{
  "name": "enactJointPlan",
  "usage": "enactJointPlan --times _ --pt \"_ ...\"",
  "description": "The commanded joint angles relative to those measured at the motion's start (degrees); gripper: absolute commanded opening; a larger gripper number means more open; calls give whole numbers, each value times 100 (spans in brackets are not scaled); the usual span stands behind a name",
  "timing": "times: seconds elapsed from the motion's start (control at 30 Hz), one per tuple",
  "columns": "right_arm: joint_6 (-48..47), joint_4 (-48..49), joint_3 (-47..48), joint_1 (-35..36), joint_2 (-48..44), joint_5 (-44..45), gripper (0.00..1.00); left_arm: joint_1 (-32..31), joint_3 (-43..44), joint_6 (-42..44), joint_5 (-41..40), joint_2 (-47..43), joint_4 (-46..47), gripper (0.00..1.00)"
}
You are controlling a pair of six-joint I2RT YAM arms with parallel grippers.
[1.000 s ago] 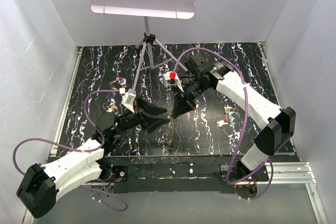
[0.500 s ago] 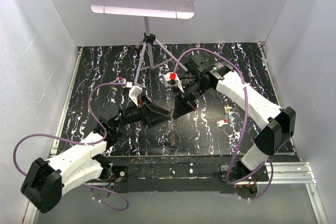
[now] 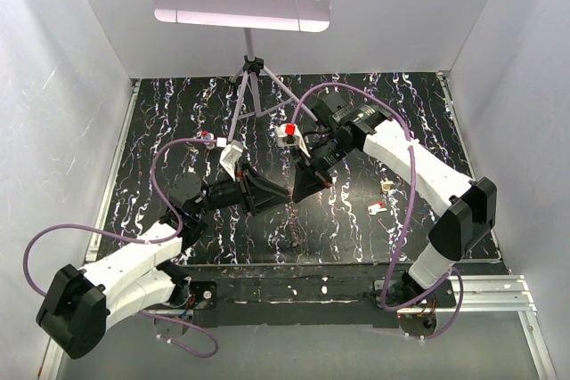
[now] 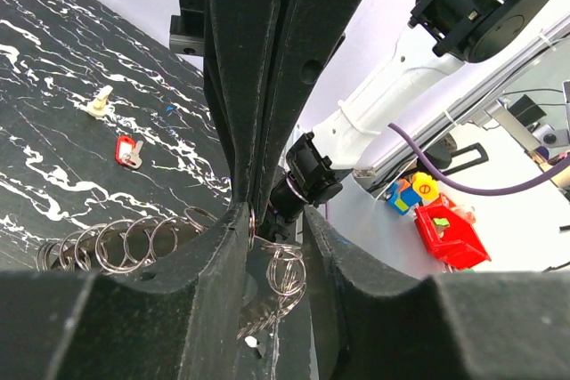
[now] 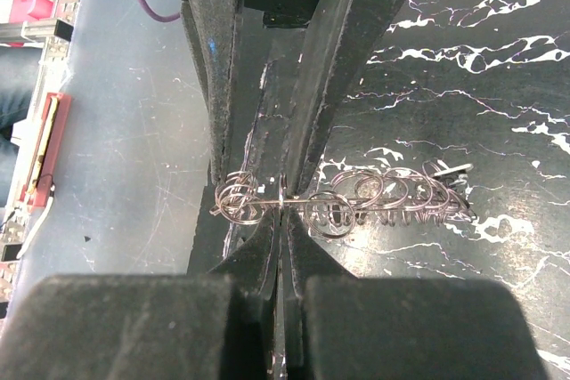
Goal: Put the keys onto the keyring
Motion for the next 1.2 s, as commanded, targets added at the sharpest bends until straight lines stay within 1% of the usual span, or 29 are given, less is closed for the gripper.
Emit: enactJointPlan --times 0.0,0.47,0.6,1.17 --pt "75 50 230 36 2 -137 1 11 212 19 162 63 189 29" --pt "136 76 257 45 29 -145 1 20 229 239 144 45 -171 25" --pt "128 67 248 45 38 -145 1 20 238 248 144 54 -171 22" --pt "154 76 266 98 73 -172 1 11 229 222 206 115 -127 18"
